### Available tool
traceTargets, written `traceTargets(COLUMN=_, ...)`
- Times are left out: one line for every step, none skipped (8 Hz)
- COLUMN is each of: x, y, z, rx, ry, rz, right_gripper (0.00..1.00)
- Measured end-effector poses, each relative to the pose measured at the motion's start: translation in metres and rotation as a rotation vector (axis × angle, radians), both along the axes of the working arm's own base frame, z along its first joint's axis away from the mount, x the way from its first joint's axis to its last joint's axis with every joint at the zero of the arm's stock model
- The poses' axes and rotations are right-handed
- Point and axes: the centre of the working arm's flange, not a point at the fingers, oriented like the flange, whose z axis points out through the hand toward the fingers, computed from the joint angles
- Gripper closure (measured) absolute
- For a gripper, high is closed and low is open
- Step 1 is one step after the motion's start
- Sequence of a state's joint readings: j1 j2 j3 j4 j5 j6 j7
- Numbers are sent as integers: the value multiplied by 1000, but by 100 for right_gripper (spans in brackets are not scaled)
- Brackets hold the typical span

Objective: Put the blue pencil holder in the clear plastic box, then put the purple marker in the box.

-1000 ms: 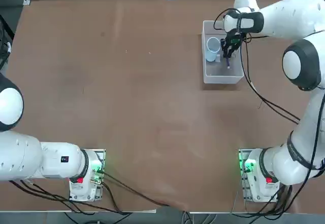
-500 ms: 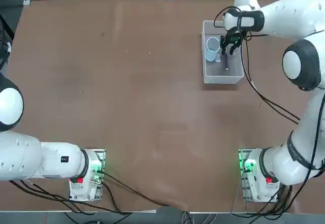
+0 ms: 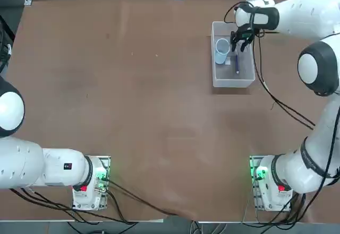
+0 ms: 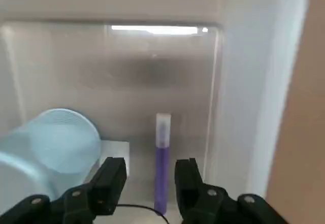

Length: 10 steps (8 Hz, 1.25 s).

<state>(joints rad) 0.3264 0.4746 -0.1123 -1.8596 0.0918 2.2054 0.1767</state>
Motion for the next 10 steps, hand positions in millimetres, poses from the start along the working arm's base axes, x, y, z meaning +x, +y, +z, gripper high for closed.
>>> traceTargets(x=3, y=0, z=21, rx=6, ry=-11, rz=-1, right_gripper=38)
traceTargets(x=6, y=-4, z=48, rx=9, ry=-18, rz=-6, right_gripper=37)
traceTargets(x=10, y=-11, z=79, rx=12, ry=-22, rz=-14, right_gripper=37)
traceTargets(x=13, y=-20, z=114, rx=14, ry=-25, rz=-25, right_gripper=33)
traceTargets(x=15, y=-31, z=150, rx=13, ry=-29, rz=-34, right_gripper=30)
traceTargets(x=17, y=-40, z=181, rx=11, ry=-33, rz=-36, right_gripper=21)
traceTargets(x=18, y=-45, z=205, rx=9, ry=-38, rz=-39, right_gripper=18)
traceTargets(x=20, y=-49, z=224, rx=2, ry=-51, rz=-41, right_gripper=3)
traceTargets(x=20, y=-57, z=244, rx=-7, ry=-72, rz=-35, right_gripper=1)
traceTargets(x=17, y=-68, z=262, rx=-11, ry=-84, rz=-17, right_gripper=1)
